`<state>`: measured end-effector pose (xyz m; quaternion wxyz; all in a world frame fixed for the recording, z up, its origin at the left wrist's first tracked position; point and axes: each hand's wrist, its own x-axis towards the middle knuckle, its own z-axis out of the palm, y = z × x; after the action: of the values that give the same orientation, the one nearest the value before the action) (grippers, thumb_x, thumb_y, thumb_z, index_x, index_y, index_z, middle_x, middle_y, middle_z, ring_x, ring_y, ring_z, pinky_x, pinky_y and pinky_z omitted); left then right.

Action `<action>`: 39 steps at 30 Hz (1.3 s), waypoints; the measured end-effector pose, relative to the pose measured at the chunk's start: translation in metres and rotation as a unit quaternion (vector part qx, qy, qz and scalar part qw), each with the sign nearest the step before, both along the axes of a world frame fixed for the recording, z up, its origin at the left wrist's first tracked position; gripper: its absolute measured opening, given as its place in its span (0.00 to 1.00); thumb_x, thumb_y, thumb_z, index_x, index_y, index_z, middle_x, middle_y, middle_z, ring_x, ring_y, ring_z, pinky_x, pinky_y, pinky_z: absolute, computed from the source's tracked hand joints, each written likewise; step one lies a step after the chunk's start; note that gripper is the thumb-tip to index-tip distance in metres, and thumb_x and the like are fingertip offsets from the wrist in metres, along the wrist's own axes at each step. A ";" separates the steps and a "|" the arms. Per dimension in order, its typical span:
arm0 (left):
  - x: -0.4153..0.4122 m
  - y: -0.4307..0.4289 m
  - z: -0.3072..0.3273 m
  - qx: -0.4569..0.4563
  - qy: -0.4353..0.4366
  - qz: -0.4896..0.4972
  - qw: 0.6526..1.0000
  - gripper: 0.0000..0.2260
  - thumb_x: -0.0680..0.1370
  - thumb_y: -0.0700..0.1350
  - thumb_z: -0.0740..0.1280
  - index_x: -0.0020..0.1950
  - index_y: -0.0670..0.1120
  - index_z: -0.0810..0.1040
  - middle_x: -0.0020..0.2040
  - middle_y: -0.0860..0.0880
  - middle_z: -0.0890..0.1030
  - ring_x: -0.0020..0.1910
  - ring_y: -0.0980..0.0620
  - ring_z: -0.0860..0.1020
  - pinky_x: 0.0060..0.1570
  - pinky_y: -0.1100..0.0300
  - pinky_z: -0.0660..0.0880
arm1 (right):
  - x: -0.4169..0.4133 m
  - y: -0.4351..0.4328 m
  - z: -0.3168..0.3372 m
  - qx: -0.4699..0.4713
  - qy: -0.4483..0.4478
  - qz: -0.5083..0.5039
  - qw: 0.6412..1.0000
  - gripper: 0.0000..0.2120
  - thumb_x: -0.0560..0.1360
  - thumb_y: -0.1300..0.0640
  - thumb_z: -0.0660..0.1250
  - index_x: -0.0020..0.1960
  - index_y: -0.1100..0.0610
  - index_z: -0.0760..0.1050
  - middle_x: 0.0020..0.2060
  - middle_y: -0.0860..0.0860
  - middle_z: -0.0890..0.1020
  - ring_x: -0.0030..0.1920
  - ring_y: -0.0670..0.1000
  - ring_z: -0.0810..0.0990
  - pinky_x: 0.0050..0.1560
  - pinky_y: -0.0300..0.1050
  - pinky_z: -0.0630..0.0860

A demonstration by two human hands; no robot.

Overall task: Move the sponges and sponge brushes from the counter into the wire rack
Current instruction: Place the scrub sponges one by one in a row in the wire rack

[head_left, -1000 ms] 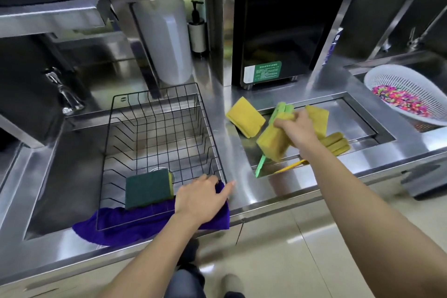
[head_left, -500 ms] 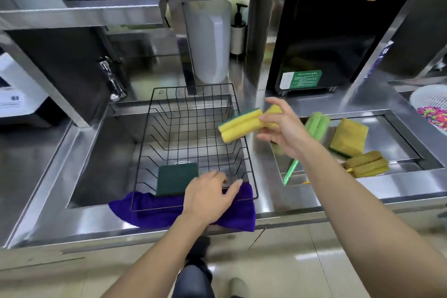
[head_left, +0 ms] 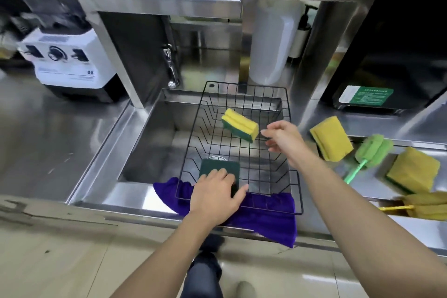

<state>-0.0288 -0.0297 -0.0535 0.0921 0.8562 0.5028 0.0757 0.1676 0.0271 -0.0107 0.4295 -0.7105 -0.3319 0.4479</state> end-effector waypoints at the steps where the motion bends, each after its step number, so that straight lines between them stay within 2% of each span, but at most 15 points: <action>1: 0.000 0.000 -0.001 0.001 -0.001 0.001 1.000 0.22 0.76 0.62 0.52 0.47 0.47 0.76 0.44 0.50 0.76 0.45 0.50 0.72 0.45 0.55 0.68 | -0.003 0.002 -0.003 -0.006 -0.022 0.012 1.000 0.13 0.72 0.62 0.69 0.55 0.60 0.73 0.41 0.54 0.78 0.39 0.52 0.76 0.37 0.46 0.75; 3: 0.000 0.001 -0.001 0.002 -0.004 0.003 1.000 0.21 0.76 0.61 0.53 0.48 0.47 0.76 0.44 0.50 0.77 0.46 0.49 0.72 0.45 0.54 0.67 | -0.006 0.005 -0.008 -0.012 -0.102 0.054 0.993 0.18 0.71 0.61 0.70 0.59 0.60 0.71 0.43 0.54 0.77 0.44 0.52 0.76 0.44 0.49 0.73; 5: -0.001 0.002 -0.001 0.006 -0.008 0.004 1.000 0.22 0.76 0.61 0.52 0.48 0.46 0.76 0.44 0.49 0.77 0.45 0.49 0.72 0.45 0.54 0.67 | -0.008 0.009 -0.014 -0.008 -0.166 0.097 0.981 0.23 0.70 0.60 0.71 0.62 0.59 0.68 0.45 0.52 0.74 0.47 0.51 0.74 0.46 0.45 0.69; 7: 0.000 0.003 -0.001 0.008 -0.006 0.003 1.000 0.22 0.76 0.61 0.52 0.49 0.46 0.76 0.45 0.49 0.77 0.46 0.49 0.72 0.46 0.53 0.67 | -0.009 0.014 -0.022 0.002 -0.218 0.129 0.967 0.30 0.69 0.59 0.72 0.67 0.58 0.64 0.52 0.54 0.71 0.52 0.53 0.73 0.51 0.44 0.69; 10: 0.001 0.004 0.000 0.004 0.000 0.003 1.000 0.23 0.75 0.61 0.50 0.49 0.46 0.76 0.45 0.48 0.77 0.47 0.48 0.72 0.47 0.52 0.67 | -0.010 0.025 -0.036 -0.013 -0.274 0.116 0.955 0.43 0.67 0.55 0.74 0.74 0.54 0.53 0.66 0.60 0.67 0.65 0.59 0.69 0.64 0.53 0.68; 12: 0.001 0.004 0.001 0.001 -0.003 0.004 1.000 0.24 0.75 0.61 0.50 0.48 0.45 0.76 0.45 0.48 0.77 0.46 0.47 0.72 0.47 0.52 0.68 | -0.010 0.035 -0.042 -0.032 -0.290 0.096 0.952 0.49 0.66 0.53 0.75 0.75 0.51 0.47 0.70 0.60 0.63 0.69 0.61 0.65 0.68 0.57 0.66; 14: 0.002 0.004 0.003 -0.001 -0.014 0.004 1.000 0.23 0.75 0.61 0.51 0.47 0.45 0.77 0.44 0.47 0.77 0.46 0.47 0.72 0.46 0.51 0.68 | -0.011 0.043 -0.047 -0.046 -0.314 0.100 0.943 0.51 0.65 0.51 0.75 0.76 0.52 0.45 0.71 0.60 0.63 0.69 0.61 0.64 0.68 0.59 0.65; 18: 0.001 0.004 0.004 -0.005 -0.004 0.000 1.000 0.25 0.74 0.61 0.48 0.48 0.45 0.76 0.46 0.47 0.77 0.47 0.46 0.72 0.47 0.50 0.69 | -0.014 0.056 -0.053 -0.038 -0.334 0.105 0.936 0.46 0.66 0.50 0.75 0.74 0.55 0.51 0.68 0.59 0.68 0.67 0.61 0.68 0.66 0.60 0.66; 21: 0.001 0.006 0.004 0.000 -0.005 0.002 1.000 0.24 0.74 0.61 0.49 0.47 0.45 0.76 0.45 0.47 0.77 0.46 0.46 0.72 0.46 0.50 0.69 | -0.017 0.061 -0.056 -0.022 -0.327 0.085 0.941 0.30 0.68 0.54 0.73 0.66 0.57 0.65 0.61 0.58 0.75 0.61 0.59 0.74 0.63 0.58 0.68; 23: 0.001 0.005 0.003 0.004 -0.004 0.005 1.000 0.23 0.74 0.60 0.50 0.46 0.44 0.76 0.44 0.47 0.77 0.45 0.46 0.72 0.45 0.50 0.69 | -0.019 0.061 -0.055 0.027 -0.290 0.047 0.956 0.22 0.69 0.57 0.71 0.60 0.56 0.69 0.56 0.55 0.78 0.57 0.58 0.76 0.62 0.59 0.70; 26: 0.002 0.004 0.002 0.009 -0.005 0.008 1.000 0.22 0.75 0.60 0.51 0.45 0.44 0.76 0.42 0.47 0.77 0.43 0.46 0.72 0.43 0.50 0.70 | -0.024 0.061 -0.047 0.098 -0.148 0.039 0.983 0.18 0.69 0.59 0.69 0.57 0.51 0.70 0.51 0.50 0.76 0.54 0.54 0.76 0.55 0.52 0.75; 29: 0.003 0.005 0.002 0.013 -0.006 0.010 1.000 0.21 0.75 0.59 0.53 0.43 0.44 0.76 0.41 0.47 0.77 0.43 0.46 0.72 0.42 0.49 0.70 | -0.030 0.059 -0.042 0.083 -0.005 0.112 0.990 0.20 0.71 0.62 0.67 0.60 0.50 0.66 0.48 0.49 0.77 0.48 0.49 0.77 0.43 0.42 0.75; 31: 0.003 0.005 0.002 0.019 -0.010 0.014 1.000 0.18 0.74 0.58 0.56 0.42 0.44 0.76 0.41 0.47 0.77 0.42 0.45 0.73 0.41 0.49 0.71 | -0.032 0.056 -0.045 0.037 0.009 0.148 0.988 0.17 0.72 0.62 0.66 0.56 0.52 0.63 0.46 0.52 0.77 0.44 0.49 0.77 0.39 0.42 0.73; 34: 0.004 0.004 0.002 0.023 -0.012 0.017 1.000 0.17 0.74 0.57 0.58 0.42 0.44 0.76 0.40 0.46 0.77 0.41 0.45 0.73 0.40 0.50 0.71 | -0.036 0.049 -0.054 -0.020 0.013 0.171 0.985 0.10 0.73 0.62 0.63 0.50 0.55 0.63 0.40 0.52 0.76 0.36 0.48 0.75 0.29 0.38 0.72; 39: 0.004 0.003 0.003 0.031 -0.014 0.021 0.999 0.17 0.74 0.57 0.57 0.41 0.44 0.75 0.40 0.46 0.77 0.41 0.45 0.74 0.40 0.50 0.72 | -0.043 0.041 -0.062 -0.042 -0.011 0.210 0.977 0.05 0.73 0.61 0.63 0.46 0.56 0.67 0.37 0.52 0.75 0.35 0.49 0.76 0.28 0.41 0.75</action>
<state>-0.0245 -0.0262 -0.0507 0.0704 0.8468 0.5166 0.1050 0.1245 0.0681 -0.0724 0.2918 -0.6470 -0.4594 0.5341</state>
